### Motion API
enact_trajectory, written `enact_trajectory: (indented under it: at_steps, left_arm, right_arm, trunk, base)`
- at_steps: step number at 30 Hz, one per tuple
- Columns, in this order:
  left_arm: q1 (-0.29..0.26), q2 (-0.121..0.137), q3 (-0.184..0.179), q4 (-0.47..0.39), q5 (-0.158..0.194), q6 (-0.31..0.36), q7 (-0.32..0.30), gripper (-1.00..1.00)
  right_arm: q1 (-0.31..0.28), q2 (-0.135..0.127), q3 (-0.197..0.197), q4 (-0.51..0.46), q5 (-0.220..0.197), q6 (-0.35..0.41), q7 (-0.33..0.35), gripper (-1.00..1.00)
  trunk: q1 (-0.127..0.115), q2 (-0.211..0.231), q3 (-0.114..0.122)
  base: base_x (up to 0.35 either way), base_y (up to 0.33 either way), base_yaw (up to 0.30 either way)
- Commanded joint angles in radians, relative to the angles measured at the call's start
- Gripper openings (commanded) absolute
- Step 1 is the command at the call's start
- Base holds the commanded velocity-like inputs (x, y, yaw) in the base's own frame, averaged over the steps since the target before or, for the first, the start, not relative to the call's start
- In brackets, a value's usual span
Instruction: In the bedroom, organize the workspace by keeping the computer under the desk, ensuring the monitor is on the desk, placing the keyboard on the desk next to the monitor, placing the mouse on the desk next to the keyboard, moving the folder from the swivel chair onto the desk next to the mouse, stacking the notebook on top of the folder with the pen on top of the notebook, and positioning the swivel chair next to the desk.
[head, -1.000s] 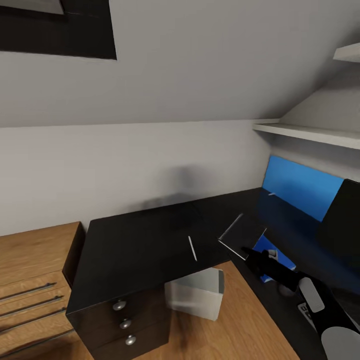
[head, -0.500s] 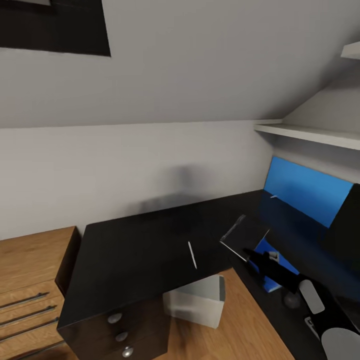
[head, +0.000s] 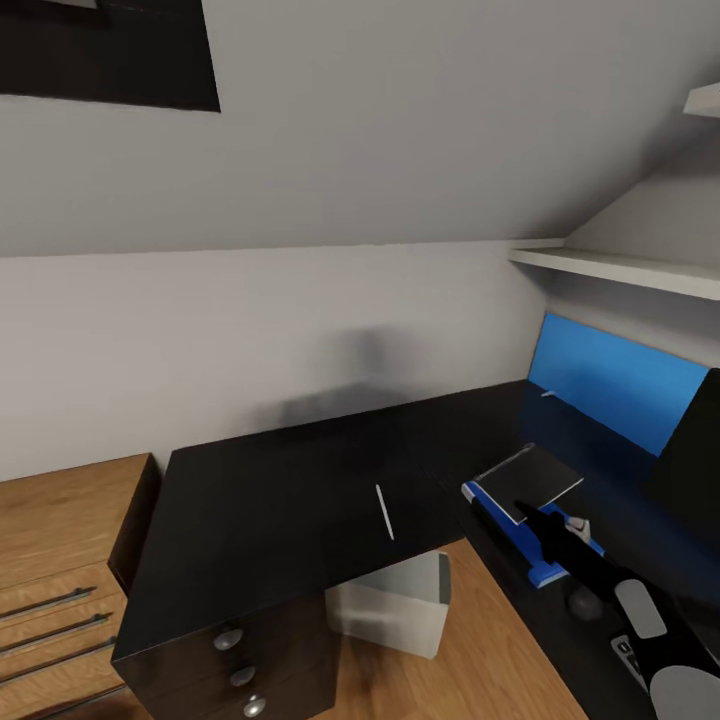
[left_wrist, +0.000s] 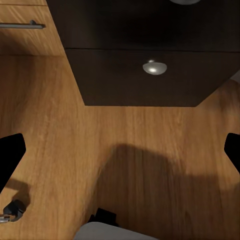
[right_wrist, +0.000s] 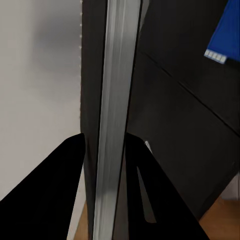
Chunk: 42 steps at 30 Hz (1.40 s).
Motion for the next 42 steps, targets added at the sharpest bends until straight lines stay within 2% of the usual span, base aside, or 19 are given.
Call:
enact_trajectory:
  at_steps: [1, 12, 36, 40, 42]
  left_arm:
    - [0.000, 0.000, -0.001, -0.002, 0.008, -0.001, -0.002, 1.00]
    - [0.000, 0.000, -0.002, -0.002, 0.035, -0.001, -0.002, 1.00]
    - [0.000, 0.000, -0.002, -0.002, 0.041, -0.001, -0.003, 1.00]
    - [0.000, 0.000, -0.002, -0.002, 0.041, -0.001, -0.003, 1.00]
    - [0.000, 0.000, -0.002, -0.002, 0.041, -0.001, -0.003, 1.00]
  right_arm:
    - [-0.001, 0.001, -0.006, 0.001, -0.004, 0.006, -0.002, -1.00]
    - [-0.001, 0.003, -0.018, 0.028, -0.007, 0.005, -0.032, -1.00]
    - [-0.001, 0.018, -0.018, 0.074, -0.009, 0.010, -0.102, -1.00]
    - [-0.001, 0.019, -0.018, 0.079, -0.026, 0.012, -0.117, -1.00]
    - [-0.001, 0.019, -0.018, 0.080, -0.055, 0.012, -0.132, -1.00]
  trunk:
    - [0.000, -0.001, -0.001]
    - [0.000, -0.001, -0.001]
    - [0.000, -0.001, -0.001]
    - [0.000, -0.001, -0.001]
    - [0.000, -0.001, -0.001]
  base:
    - [0.001, -0.024, 0.000]
    - [0.000, -0.137, 0.000]
    - [0.012, -0.007, 0.000]
    - [0.187, 0.074, 0.000]
    - [0.133, 0.041, 0.000]
